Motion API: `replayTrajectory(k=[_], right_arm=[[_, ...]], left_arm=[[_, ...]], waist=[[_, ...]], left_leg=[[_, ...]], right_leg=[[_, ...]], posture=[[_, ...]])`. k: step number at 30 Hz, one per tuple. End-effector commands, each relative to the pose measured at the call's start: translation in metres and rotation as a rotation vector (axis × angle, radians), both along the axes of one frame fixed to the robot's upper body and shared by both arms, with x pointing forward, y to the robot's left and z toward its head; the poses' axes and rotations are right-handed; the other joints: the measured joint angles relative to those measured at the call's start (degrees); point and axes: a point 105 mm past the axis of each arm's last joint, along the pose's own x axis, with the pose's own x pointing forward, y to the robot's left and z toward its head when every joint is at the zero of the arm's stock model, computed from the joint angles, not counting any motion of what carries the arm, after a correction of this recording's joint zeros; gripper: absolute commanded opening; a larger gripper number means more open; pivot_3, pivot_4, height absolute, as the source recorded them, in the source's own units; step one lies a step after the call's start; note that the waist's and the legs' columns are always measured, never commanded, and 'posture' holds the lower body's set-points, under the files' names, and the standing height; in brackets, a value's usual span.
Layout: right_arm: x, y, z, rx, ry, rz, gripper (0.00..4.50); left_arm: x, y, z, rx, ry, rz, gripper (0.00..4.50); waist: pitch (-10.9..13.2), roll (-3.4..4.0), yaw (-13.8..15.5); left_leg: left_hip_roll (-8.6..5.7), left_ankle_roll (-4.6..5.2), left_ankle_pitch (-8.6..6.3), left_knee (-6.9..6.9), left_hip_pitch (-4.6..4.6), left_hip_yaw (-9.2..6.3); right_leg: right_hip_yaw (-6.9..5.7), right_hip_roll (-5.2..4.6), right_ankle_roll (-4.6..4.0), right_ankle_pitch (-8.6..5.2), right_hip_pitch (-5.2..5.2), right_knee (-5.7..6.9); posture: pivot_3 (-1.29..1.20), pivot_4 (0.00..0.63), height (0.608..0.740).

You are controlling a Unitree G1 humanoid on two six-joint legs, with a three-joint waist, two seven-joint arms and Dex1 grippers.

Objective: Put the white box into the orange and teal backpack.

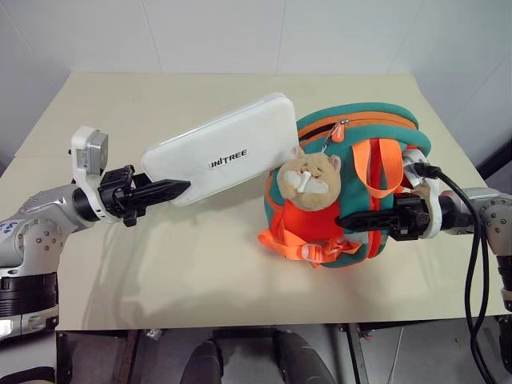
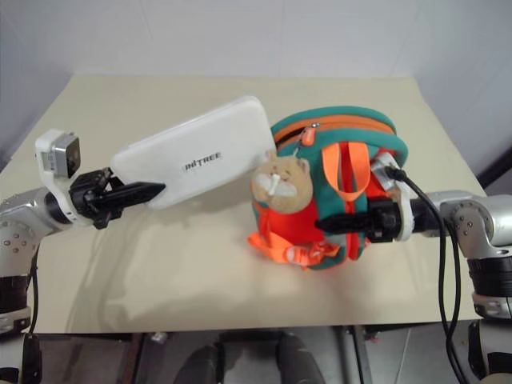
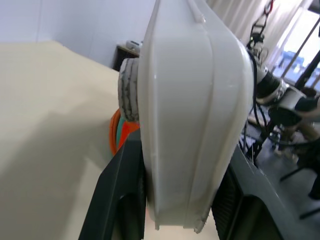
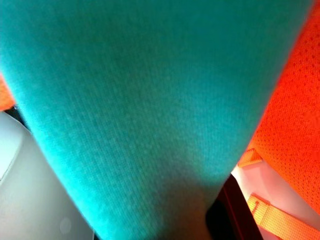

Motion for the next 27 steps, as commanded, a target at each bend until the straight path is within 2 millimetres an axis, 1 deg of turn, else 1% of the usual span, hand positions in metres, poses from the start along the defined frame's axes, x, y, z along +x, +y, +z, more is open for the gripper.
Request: replayTrajectory(k=[1,4,6,11,18,23,27], right_arm=[[-0.004,0.002,0.009,0.028,-0.035,0.015,0.16],[-0.005,0.003,0.009,0.030,-0.035,0.013,0.16],[-0.006,0.003,0.009,0.031,-0.034,0.011,0.16],[-0.008,0.002,0.008,0.030,-0.031,0.008,0.16],[-0.016,-0.001,0.006,0.012,-0.009,0.035,0.16],[-0.029,-0.011,0.019,0.015,0.038,0.092,0.16],[-0.030,-0.016,0.023,-0.002,0.043,0.085,0.16]], left_arm=[[0.010,0.004,0.000,0.085,-0.040,0.042,1.27],[0.021,0.006,0.001,0.114,-0.101,0.087,1.27],[0.028,0.006,0.009,0.088,-0.147,0.116,1.27],[0.027,0.003,0.019,0.019,-0.171,0.090,1.27],[0.027,0.001,0.020,0.014,-0.179,0.071,1.27],[0.027,0.002,0.029,-0.034,-0.191,0.063,1.27],[0.028,0.002,0.029,-0.026,-0.186,0.062,1.27]], waist=[[0.00,0.00,0.00],[0.00,0.00,0.07],[0.00,0.00,0.15],[0.00,0.00,0.35],[0.00,0.00,0.32],[0.02,0.02,0.47],[0.02,0.01,0.39]], left_leg=[[0.00,0.00,0.00,0.02,0.00,0.00],[0.00,0.01,0.00,0.09,0.01,0.00],[0.00,0.01,0.00,0.13,0.00,-0.01],[0.00,0.02,0.00,0.17,-0.04,-0.01],[-0.01,0.02,-0.01,0.29,-0.05,-0.04],[-0.03,0.03,-0.01,0.48,-0.06,-0.04],[-0.02,0.04,-0.02,0.51,-0.07,-0.04]], right_leg=[[0.00,0.00,0.01,0.01,0.00,0.02],[0.00,0.00,0.02,0.01,0.03,0.05],[-0.01,0.00,0.03,0.01,0.03,0.06],[0.00,-0.01,0.04,0.02,0.03,0.07],[-0.01,-0.01,0.05,0.02,0.01,0.23],[-0.01,-0.01,0.06,0.03,0.02,0.36],[-0.01,0.00,0.06,0.03,0.02,0.35]], posture=[[0.00,0.150,0.740],[0.00,0.150,0.740],[0.00,0.150,0.740],[0.00,0.150,0.740],[0.00,0.150,0.740],[0.00,0.150,0.740],[0.00,0.150,0.740]])
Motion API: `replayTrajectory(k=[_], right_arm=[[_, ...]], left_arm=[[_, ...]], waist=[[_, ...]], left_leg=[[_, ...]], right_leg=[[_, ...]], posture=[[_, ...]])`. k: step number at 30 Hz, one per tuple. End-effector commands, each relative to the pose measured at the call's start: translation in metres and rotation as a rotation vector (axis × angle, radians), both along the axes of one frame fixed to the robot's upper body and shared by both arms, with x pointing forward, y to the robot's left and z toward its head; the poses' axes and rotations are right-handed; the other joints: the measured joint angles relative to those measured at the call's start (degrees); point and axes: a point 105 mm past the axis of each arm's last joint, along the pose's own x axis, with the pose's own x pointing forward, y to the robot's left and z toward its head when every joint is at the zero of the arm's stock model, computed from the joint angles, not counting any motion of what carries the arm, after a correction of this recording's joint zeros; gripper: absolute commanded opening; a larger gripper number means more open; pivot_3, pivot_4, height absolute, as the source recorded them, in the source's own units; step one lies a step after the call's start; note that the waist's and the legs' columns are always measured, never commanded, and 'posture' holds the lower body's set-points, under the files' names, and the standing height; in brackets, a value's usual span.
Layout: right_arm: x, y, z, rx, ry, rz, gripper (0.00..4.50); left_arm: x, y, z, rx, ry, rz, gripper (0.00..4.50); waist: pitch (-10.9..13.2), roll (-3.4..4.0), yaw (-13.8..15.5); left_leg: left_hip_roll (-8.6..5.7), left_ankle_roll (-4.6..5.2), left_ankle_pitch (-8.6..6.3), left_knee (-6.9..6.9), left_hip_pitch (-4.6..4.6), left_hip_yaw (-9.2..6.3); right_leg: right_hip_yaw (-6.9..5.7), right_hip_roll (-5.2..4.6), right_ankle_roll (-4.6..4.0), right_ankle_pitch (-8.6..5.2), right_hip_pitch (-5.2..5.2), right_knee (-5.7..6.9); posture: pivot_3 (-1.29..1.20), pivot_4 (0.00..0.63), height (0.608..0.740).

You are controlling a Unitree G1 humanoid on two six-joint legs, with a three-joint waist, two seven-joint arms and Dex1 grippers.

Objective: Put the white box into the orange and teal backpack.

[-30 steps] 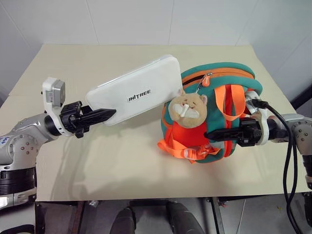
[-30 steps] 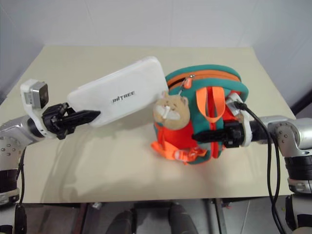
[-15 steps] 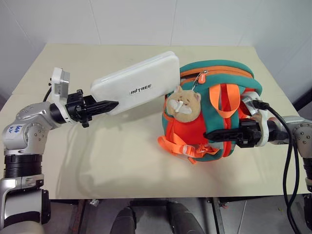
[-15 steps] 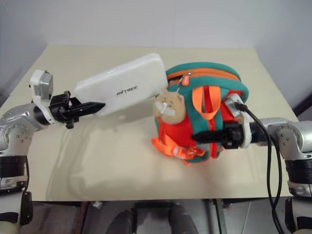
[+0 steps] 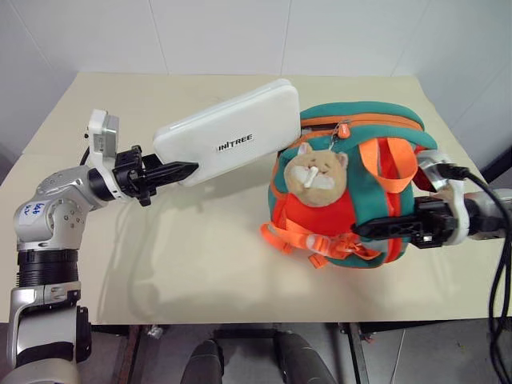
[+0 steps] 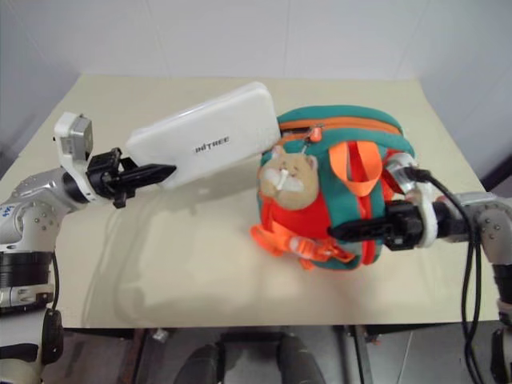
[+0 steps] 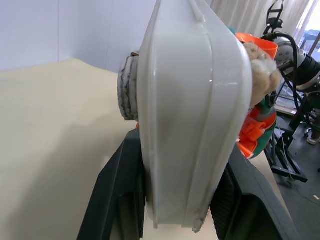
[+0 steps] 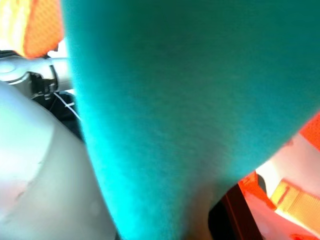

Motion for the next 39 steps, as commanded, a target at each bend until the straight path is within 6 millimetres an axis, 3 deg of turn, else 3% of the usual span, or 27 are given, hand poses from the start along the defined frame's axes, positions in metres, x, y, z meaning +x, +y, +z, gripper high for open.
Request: replayTrajectory(k=[1,7,18,24,30,39], right_arm=[[-0.005,-0.002,0.008,0.002,-0.004,0.029,0.16],[-0.005,-0.005,0.008,-0.026,-0.012,0.034,0.16],[-0.005,0.003,-0.001,-0.005,-0.018,0.055,0.16],[-0.003,0.005,-0.001,-0.004,-0.027,0.057,0.16],[-0.003,0.010,-0.001,0.008,-0.020,0.064,0.16],[-0.006,0.027,0.002,0.034,-0.040,0.103,0.16]], left_arm=[[-0.001,0.007,0.018,-0.026,-0.066,0.022,1.27],[-0.003,-0.004,-0.004,0.105,-0.064,-0.030,1.27],[-0.001,-0.031,-0.027,0.367,-0.078,-0.193,1.27],[0.019,-0.062,-0.019,0.406,-0.082,-0.191,1.27],[0.013,-0.133,-0.010,0.475,-0.104,-0.365,1.27],[0.012,-0.204,-0.018,0.425,-0.115,-0.447,1.27]], waist=[[0.00,0.00,-0.02],[0.00,0.00,-0.05],[0.00,0.00,0.42],[0.00,0.00,1.03],[0.00,0.00,1.62],[0.00,0.02,1.33]], left_leg=[[0.00,0.00,0.00,0.00,0.00,0.00],[0.00,0.00,0.00,-0.01,-0.01,0.00],[0.00,0.02,-0.01,0.04,-0.04,0.00],[-0.01,0.05,-0.03,0.14,-0.04,0.01],[-0.04,0.07,-0.04,0.26,-0.21,-0.06],[-0.04,0.12,-0.07,0.29,-0.23,-0.06]], right_leg=[[0.00,0.00,0.00,0.00,0.00,0.00],[0.00,0.00,0.00,0.00,-0.01,-0.01],[0.00,0.02,0.00,0.00,-0.02,0.00],[0.00,0.02,0.02,0.00,0.00,0.02],[-0.04,0.03,0.10,0.02,-0.02,0.01],[-0.01,0.04,0.13,0.00,-0.08,0.08]], posture=[[0.00,0.150,0.740],[0.00,0.150,0.740],[0.00,0.150,0.740],[0.00,0.150,0.740],[0.00,0.150,0.740],[0.00,0.150,0.740]])
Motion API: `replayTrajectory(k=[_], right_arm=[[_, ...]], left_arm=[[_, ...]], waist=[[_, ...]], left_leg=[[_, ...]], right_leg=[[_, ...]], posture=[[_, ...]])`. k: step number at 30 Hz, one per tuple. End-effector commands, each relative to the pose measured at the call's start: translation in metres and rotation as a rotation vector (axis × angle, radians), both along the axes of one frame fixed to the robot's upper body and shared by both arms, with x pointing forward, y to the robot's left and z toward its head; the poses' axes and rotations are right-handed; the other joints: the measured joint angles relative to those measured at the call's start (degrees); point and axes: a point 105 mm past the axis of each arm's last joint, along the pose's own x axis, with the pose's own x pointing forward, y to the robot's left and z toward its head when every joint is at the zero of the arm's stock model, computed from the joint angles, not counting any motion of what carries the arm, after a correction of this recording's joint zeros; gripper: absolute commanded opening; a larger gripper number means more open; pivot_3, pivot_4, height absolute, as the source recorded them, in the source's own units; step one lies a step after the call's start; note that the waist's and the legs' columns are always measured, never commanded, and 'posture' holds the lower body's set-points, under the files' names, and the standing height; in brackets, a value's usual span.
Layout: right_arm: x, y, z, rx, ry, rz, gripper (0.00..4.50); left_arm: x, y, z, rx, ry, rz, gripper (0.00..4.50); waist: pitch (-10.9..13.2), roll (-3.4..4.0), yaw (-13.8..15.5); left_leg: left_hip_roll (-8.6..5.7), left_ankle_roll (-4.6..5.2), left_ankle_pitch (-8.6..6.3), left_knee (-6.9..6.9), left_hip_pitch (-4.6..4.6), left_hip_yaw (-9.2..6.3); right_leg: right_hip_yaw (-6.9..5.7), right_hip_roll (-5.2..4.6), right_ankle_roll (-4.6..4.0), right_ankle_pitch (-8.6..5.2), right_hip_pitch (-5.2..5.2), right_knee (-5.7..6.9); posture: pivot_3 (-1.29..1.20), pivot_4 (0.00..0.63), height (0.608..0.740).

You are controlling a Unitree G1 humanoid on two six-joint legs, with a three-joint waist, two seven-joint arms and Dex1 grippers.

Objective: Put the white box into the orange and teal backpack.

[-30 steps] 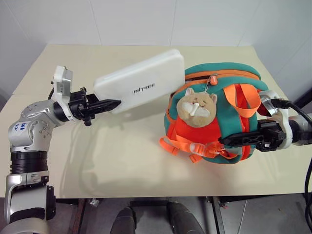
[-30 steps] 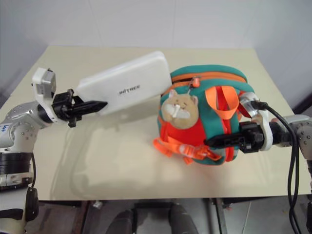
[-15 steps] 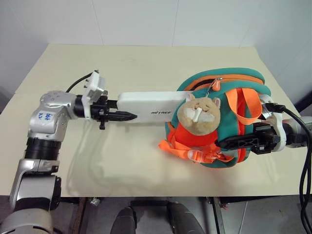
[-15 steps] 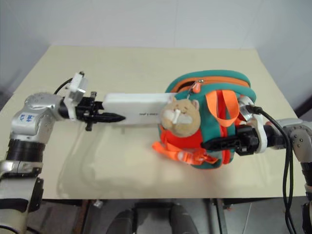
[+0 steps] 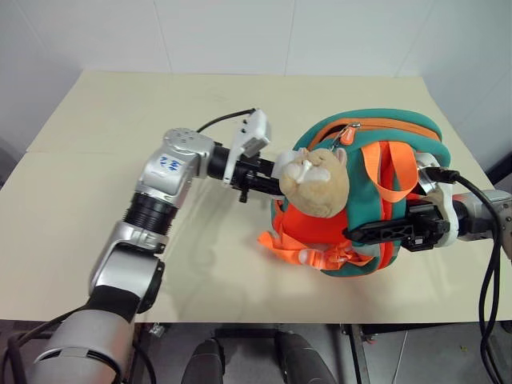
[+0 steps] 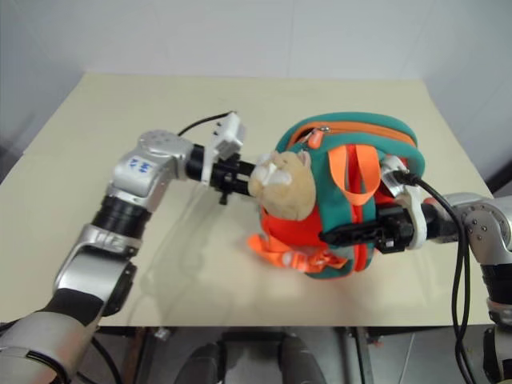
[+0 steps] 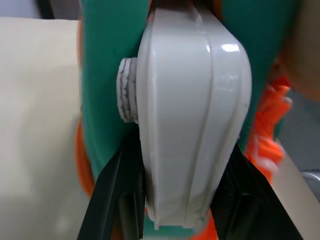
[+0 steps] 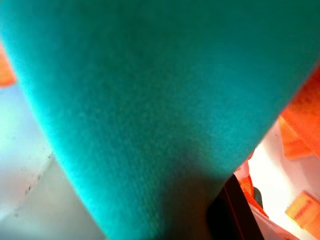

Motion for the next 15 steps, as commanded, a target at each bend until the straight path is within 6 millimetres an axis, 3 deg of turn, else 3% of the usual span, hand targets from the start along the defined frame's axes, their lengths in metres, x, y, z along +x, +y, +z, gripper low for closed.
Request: replayTrajectory(k=[1,4,9,14,15], right_arm=[[-0.005,0.007,0.008,0.008,-0.042,0.032,0.16],[-0.008,0.007,0.006,0.010,-0.044,0.026,0.16],[-0.010,0.004,0.005,0.010,-0.046,0.008,0.13],[-0.009,0.003,0.002,0.015,-0.048,-0.007,0.13],[-0.008,0.003,0.001,0.016,-0.048,-0.009,0.13]], left_arm=[[-0.006,-0.037,0.008,-0.050,-0.048,-0.061,1.27],[0.000,-0.047,0.008,-0.093,-0.050,-0.026,1.27],[0.004,-0.033,0.011,-0.110,-0.036,0.014,2.84],[0.011,0.015,0.021,-0.155,-0.067,0.101,4.39],[0.007,0.027,0.020,-0.149,-0.066,0.089,4.49]], waist=[[0.00,0.00,0.14],[0.00,0.00,1.01],[0.00,0.00,1.01],[0.01,0.01,-0.32],[0.01,0.02,-0.53]], left_leg=[[-0.01,0.00,0.00,0.03,-0.01,0.00],[-0.06,0.01,0.00,0.11,-0.02,0.00],[-0.06,0.01,0.00,0.06,-0.09,-0.01],[-0.02,0.00,0.00,0.01,-0.05,0.00],[-0.01,-0.01,0.00,0.01,-0.01,0.00]], right_leg=[[0.00,-0.01,0.02,0.01,0.02,-0.01],[0.01,-0.04,0.09,0.05,0.05,-0.04],[0.02,-0.02,0.09,0.05,-0.02,-0.07],[0.04,0.01,0.08,0.04,-0.08,0.08],[0.06,0.01,0.06,0.04,-0.08,0.16]], posture=[[0.00,0.150,0.740],[0.00,0.150,0.740],[0.00,0.150,0.740],[0.00,0.150,0.740],[0.00,0.150,0.740]])
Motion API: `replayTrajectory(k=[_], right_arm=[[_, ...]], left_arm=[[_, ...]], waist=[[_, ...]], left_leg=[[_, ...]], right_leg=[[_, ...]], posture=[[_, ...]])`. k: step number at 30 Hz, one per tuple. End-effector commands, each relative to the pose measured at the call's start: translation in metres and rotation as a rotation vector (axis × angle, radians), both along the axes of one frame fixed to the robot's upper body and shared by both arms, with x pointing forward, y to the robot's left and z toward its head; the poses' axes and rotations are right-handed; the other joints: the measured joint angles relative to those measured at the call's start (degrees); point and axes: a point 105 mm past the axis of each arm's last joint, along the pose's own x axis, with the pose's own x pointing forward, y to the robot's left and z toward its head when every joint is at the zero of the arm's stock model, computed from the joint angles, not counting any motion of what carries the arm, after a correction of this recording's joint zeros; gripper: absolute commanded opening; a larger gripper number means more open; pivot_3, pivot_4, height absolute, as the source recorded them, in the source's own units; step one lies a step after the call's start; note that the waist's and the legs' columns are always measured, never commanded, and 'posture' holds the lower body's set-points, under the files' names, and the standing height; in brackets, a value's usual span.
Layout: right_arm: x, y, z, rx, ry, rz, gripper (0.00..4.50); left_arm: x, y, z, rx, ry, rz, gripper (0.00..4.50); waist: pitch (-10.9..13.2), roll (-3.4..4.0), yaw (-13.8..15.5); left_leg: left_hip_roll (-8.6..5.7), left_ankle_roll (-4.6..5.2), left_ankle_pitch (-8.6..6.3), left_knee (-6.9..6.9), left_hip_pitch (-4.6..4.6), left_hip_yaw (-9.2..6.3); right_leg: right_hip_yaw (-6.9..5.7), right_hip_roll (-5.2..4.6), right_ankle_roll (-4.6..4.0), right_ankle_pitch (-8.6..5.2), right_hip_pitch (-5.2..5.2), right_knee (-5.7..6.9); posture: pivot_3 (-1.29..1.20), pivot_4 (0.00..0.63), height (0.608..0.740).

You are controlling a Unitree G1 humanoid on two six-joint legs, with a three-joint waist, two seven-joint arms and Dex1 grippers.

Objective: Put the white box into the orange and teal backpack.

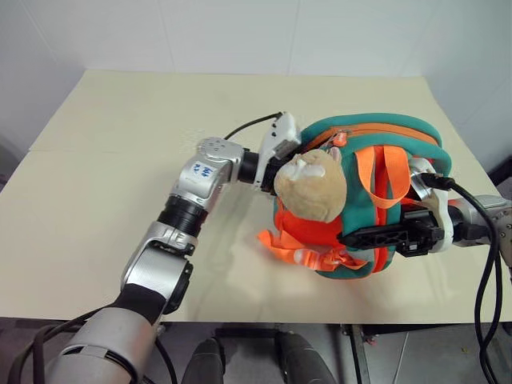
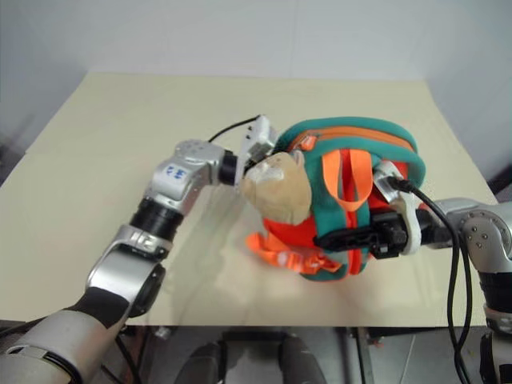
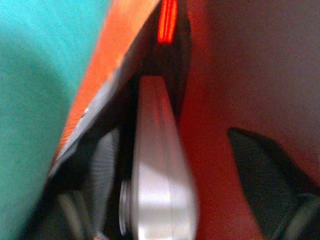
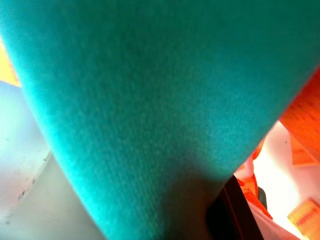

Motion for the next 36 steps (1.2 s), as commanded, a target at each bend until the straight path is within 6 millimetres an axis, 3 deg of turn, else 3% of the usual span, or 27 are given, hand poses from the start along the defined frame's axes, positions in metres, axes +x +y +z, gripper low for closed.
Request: replayTrajectory(k=[1,9,12,17,31,36], right_arm=[[-0.002,0.001,0.004,0.020,-0.027,0.006,0.13],[0.006,0.000,0.001,0.021,-0.033,-0.009,0.13],[0.008,0.000,-0.001,0.021,-0.031,-0.014,0.13],[0.011,0.003,-0.002,0.022,-0.030,-0.011,0.13],[0.010,0.004,-0.004,0.027,-0.025,-0.011,0.13],[0.010,0.005,-0.005,0.031,-0.025,-0.021,0.13]], left_arm=[[-0.009,0.042,0.014,-0.032,-0.033,-0.008,4.49],[-0.034,0.107,0.020,-0.022,-0.037,0.001,4.49],[-0.049,0.097,0.035,-0.125,-0.067,-0.060,4.49],[-0.066,0.071,0.039,-0.190,-0.082,-0.135,4.49],[-0.076,0.017,0.036,-0.244,-0.087,-0.215,4.49],[-0.068,0.013,0.038,-0.268,-0.071,-0.165,3.01]], waist=[[0.00,0.01,-0.44],[0.02,0.00,-0.51],[0.02,0.00,-0.57],[0.02,0.00,0.07],[0.02,0.00,-0.21],[0.02,0.00,-0.14]], left_leg=[[0.00,-0.01,0.00,-0.01,0.04,0.02],[-0.02,0.00,0.06,0.06,0.19,0.02],[0.04,0.00,0.06,-0.04,0.19,-0.01],[0.01,-0.01,0.05,0.05,0.19,-0.03],[0.01,-0.01,0.06,0.07,0.29,0.01],[0.01,-0.01,0.06,0.09,0.29,0.01]], right_leg=[[0.03,0.02,-0.01,-0.01,0.00,0.06],[0.02,-0.01,-0.01,0.00,0.18,0.11],[-0.04,-0.01,-0.11,-0.07,0.11,0.18],[-0.06,-0.03,-0.07,-0.05,0.19,0.15],[0.01,0.02,-0.04,-0.03,0.23,0.16],[0.01,0.02,-0.04,-0.02,0.24,0.17]], posture=[[0.00,0.150,0.740],[0.00,0.150,0.740],[0.00,0.150,0.740],[0.00,0.150,0.740],[0.00,0.150,0.740],[0.00,0.150,0.740]])
